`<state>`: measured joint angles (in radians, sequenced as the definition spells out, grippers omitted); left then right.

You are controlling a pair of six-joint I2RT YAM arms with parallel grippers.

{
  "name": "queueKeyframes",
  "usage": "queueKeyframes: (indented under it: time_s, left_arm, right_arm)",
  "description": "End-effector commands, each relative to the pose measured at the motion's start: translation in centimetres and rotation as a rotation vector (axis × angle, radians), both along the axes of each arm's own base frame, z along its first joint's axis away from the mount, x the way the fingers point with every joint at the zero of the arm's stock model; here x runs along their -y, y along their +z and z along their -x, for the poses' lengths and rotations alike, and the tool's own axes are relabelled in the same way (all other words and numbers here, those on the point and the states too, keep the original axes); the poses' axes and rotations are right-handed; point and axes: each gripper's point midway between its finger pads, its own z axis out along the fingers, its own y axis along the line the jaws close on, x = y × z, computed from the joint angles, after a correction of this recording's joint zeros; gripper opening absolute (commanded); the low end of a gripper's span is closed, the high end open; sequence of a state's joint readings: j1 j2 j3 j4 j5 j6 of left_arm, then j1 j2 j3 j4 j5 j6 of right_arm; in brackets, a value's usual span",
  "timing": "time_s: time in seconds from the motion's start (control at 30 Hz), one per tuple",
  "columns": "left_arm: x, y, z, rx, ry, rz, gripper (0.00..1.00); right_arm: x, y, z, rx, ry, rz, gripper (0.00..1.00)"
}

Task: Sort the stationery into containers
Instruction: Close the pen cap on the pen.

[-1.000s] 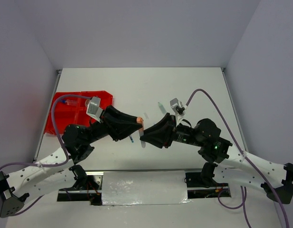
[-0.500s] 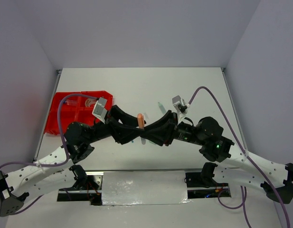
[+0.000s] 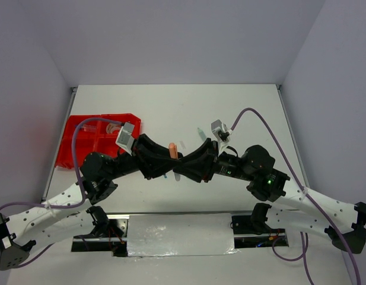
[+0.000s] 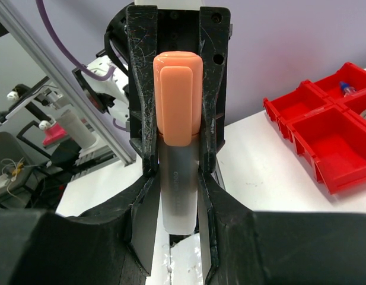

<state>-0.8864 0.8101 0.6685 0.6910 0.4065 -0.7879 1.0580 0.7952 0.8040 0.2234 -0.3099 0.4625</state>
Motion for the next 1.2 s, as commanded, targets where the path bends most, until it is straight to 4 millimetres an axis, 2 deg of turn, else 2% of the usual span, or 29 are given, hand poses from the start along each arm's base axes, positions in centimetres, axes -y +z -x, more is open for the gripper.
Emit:
queueKeyframes:
  time_s: [0.0,0.07,0.1,0.17,0.2,0.3,0.5,0.63,0.73,0.77,0.83,0.87,0.93,0.97,1.0,1.03,1.1,1.13,1.17]
  left_arm:
    - [-0.5,2.4,0.8,0.071,-0.009,0.049,0.00]
    - [-0.5,2.6,0.9,0.075,-0.012,0.049,0.00]
    - [-0.5,2.7,1.0,0.079,-0.015,0.055,0.00]
    - [-0.5,2.9,1.2,0.085,-0.023,0.056,0.00]
    - [-0.5,3.1,1.3,0.089,-0.027,0.053,0.00]
    - [-0.3,3.2,1.5,0.096,-0.030,0.033,0.00]
    - [-0.2,3.1,1.4,0.093,-0.015,0.023,0.00]
    - [0.0,2.7,1.1,0.078,-0.001,0.018,0.00]
    - [0.2,2.5,0.9,0.071,0.004,0.010,0.00]
    - [0.2,2.5,0.8,0.069,0.012,0.006,0.00]
    - [0.2,2.4,0.5,0.061,0.028,-0.002,0.00]
    - [0.2,2.2,0.4,0.054,0.035,-0.010,0.00]
    - [0.2,2.2,0.1,0.050,0.053,-0.015,0.00]
    - [0.2,2.0,0.0,0.048,0.060,-0.026,0.00]
    - [0.1,2.0,-0.2,0.044,0.072,-0.025,0.05]
    - [0.1,2.0,-0.3,0.041,0.078,-0.026,0.19]
    - [0.0,1.9,-0.5,0.039,0.092,-0.031,0.36]
    - [0.0,1.9,-0.5,0.037,0.097,-0.031,0.51]
    - [0.0,1.8,-0.6,0.034,0.100,-0.036,0.61]
  right_arm:
    - [0.2,1.8,0.8,0.051,0.030,-0.051,0.00]
    - [0.1,1.4,1.1,0.060,0.052,-0.045,0.05]
    - [0.0,1.2,1.2,0.061,0.060,-0.043,0.18]
    - [0.0,1.0,1.4,0.066,0.068,-0.042,0.37]
    - [0.1,1.0,1.4,0.067,0.066,-0.042,0.53]
    - [0.0,0.5,1.1,0.069,0.056,-0.027,0.62]
    - [-0.6,0.2,0.7,0.068,0.050,-0.008,0.63]
    - [-1.0,0.9,0.6,0.075,0.055,-0.014,0.61]
    - [-1.2,1.2,0.4,0.073,0.050,-0.019,0.51]
    - [-1.4,1.2,0.3,0.072,0.048,-0.018,0.42]
    - [-1.5,1.2,0.2,0.071,0.050,-0.017,0.34]
    - [-1.4,1.2,0.2,0.072,0.050,-0.021,0.22]
    - [-1.4,1.2,0.2,0.073,0.044,-0.025,0.11]
    - [-1.3,1.2,0.2,0.075,0.041,-0.027,0.00]
    - [-1.2,1.0,0.1,0.068,0.036,-0.027,0.00]
    - [-1.1,1.0,0.0,0.069,0.028,-0.029,0.00]
    - [-1.0,0.6,0.0,0.064,0.023,-0.021,0.00]
    - [-0.9,0.6,-0.1,0.064,0.017,-0.020,0.00]
    - [-0.9,0.5,-0.1,0.063,0.016,-0.019,0.00]
